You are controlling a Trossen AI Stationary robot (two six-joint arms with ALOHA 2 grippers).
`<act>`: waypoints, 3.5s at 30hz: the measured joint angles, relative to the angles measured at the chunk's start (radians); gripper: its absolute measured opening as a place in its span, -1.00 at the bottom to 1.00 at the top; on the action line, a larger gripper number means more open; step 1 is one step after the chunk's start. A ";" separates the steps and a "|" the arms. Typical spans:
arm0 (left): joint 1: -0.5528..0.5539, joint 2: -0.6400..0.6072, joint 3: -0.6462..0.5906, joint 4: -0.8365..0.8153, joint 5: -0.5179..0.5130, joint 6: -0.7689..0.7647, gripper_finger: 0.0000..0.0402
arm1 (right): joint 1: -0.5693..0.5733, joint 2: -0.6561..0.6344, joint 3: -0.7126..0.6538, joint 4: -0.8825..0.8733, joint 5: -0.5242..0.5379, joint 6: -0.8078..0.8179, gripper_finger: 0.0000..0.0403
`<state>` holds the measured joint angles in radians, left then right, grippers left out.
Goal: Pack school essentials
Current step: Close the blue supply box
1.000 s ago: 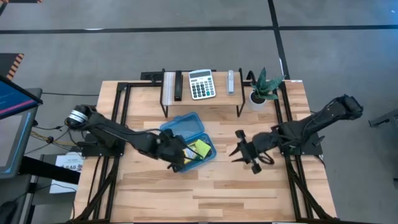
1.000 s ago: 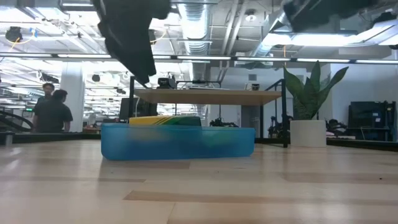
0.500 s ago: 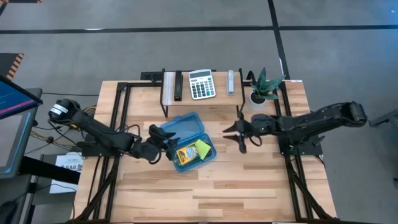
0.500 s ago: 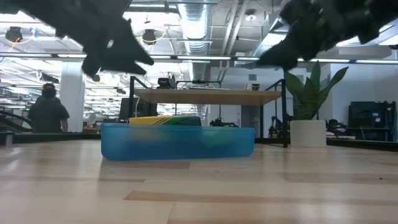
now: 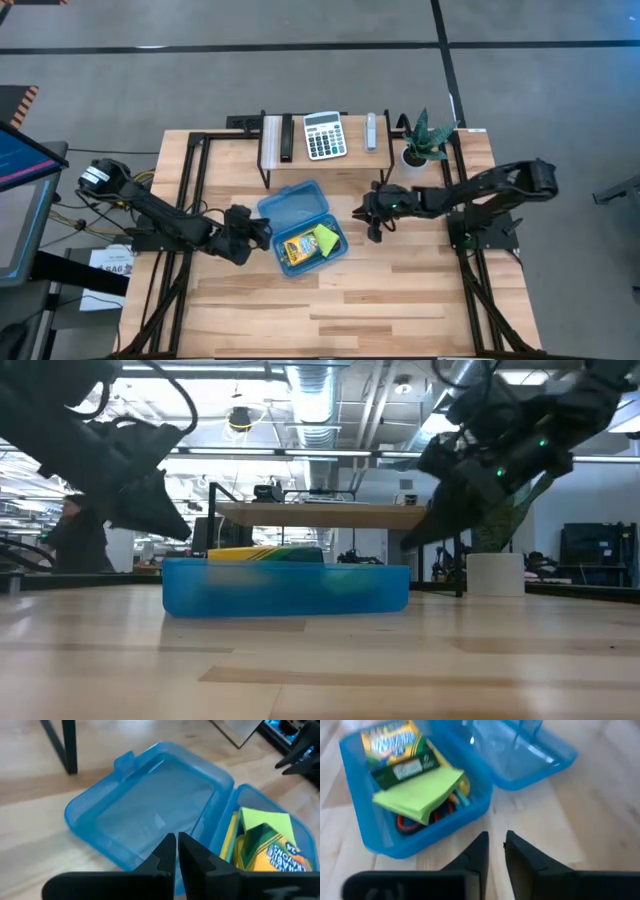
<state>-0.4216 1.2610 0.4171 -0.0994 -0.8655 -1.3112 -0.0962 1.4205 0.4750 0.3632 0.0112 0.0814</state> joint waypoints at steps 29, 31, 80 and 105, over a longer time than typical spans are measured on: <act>0.029 0.136 0.002 -0.298 0.193 -0.326 -1.00 | 0.263 0.254 0.138 0.054 -0.175 0.104 -0.94; 0.035 0.136 0.002 -0.288 0.188 -0.305 -1.00 | 0.278 0.240 0.151 0.050 -0.215 0.094 -0.91; 0.196 0.246 0.052 -0.033 0.160 0.166 -1.00 | -0.046 0.365 0.298 -0.085 -0.035 -0.003 -0.96; 0.110 0.244 0.067 -0.069 -0.004 0.178 -1.00 | -0.043 0.364 0.298 -0.098 -0.031 -0.028 -0.96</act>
<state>-0.3113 1.5047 0.4843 -0.1688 -0.8699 -1.1334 -0.1394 1.7840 0.7734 0.2649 -0.0196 0.0536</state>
